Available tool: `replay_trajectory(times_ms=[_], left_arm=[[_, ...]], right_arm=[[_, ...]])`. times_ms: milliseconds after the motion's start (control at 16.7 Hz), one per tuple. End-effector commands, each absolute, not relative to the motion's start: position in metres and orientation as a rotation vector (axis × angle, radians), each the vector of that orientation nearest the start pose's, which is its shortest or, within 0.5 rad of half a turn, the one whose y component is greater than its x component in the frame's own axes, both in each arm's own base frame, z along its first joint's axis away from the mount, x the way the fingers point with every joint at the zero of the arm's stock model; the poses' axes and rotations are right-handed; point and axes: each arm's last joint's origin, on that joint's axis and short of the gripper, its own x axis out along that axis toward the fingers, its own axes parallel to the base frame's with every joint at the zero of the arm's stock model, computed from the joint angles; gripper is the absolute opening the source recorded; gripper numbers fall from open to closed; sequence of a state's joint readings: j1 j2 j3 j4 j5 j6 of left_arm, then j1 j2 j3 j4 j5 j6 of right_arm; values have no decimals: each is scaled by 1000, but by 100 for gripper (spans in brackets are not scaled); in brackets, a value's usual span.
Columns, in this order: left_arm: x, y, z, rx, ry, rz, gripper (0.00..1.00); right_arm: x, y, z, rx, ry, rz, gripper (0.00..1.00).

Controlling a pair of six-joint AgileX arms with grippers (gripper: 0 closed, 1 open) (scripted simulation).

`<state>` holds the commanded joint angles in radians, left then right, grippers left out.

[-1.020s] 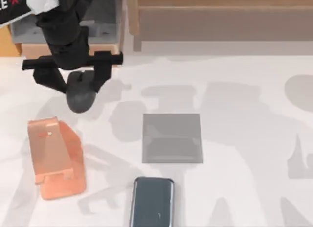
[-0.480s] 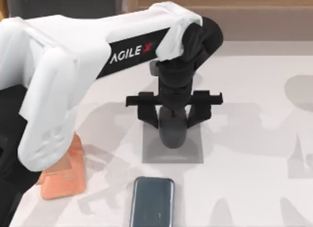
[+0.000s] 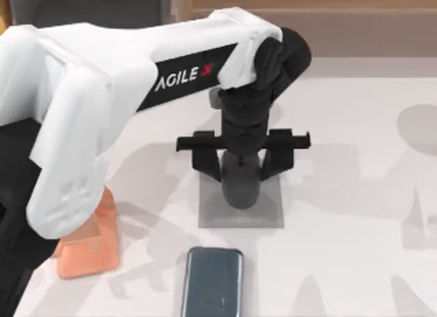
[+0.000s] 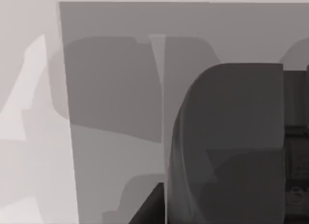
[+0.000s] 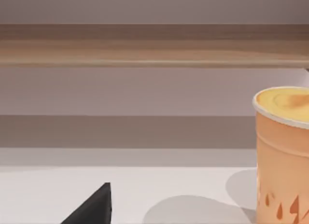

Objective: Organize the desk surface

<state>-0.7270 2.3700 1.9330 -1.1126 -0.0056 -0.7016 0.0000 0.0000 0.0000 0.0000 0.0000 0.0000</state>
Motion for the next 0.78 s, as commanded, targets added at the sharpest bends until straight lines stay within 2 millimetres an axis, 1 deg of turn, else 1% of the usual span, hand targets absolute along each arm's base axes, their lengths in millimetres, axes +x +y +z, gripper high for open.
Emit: replay_trajectory(times_ms=[240,780], left_arm=[[351,-305,134,6,1548,-15,0],[351,-305,134,6,1548,-15,68]], right_arm=[[106,-1,160,0,0,0,100],[106,-1,160,0,0,0,100]])
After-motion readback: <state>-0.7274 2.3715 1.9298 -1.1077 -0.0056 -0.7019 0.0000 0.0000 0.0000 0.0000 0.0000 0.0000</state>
